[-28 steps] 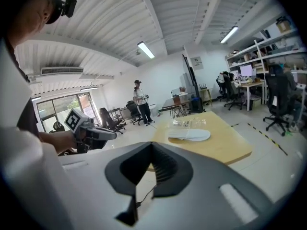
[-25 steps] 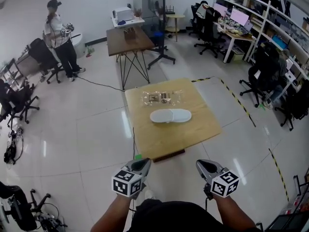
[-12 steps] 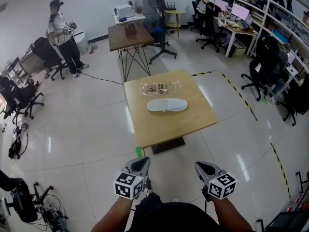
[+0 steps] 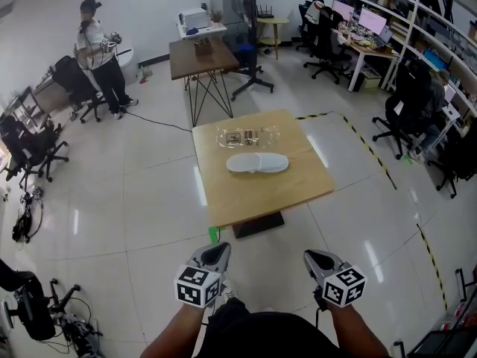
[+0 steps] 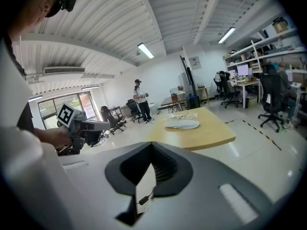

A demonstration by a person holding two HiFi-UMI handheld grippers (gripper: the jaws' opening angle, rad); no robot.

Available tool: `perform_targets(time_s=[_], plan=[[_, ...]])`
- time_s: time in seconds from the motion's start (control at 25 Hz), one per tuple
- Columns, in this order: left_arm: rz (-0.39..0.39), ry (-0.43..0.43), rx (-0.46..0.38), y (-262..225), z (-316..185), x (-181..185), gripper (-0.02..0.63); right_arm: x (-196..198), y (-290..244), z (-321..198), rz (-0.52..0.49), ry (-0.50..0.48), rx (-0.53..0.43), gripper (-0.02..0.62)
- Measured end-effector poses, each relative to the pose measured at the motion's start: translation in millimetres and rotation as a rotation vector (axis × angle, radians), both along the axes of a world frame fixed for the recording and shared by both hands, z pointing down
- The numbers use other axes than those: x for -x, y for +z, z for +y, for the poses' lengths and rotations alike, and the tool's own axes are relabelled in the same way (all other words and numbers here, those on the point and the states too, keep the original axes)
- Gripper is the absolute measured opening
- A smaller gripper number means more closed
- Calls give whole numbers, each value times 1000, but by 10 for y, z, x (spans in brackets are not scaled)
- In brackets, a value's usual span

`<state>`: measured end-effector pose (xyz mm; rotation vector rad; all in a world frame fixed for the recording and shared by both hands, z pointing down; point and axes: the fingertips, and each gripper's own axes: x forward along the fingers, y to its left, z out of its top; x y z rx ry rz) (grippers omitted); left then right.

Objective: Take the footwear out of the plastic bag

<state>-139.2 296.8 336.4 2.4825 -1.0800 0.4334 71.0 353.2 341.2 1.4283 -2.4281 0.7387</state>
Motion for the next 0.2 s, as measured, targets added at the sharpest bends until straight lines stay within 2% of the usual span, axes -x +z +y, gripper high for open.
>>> perform_targets(time_s=[0.2], plan=[[-3, 0, -3, -64, -40, 20, 8, -13, -49, -14, 3, 3, 0, 0]])
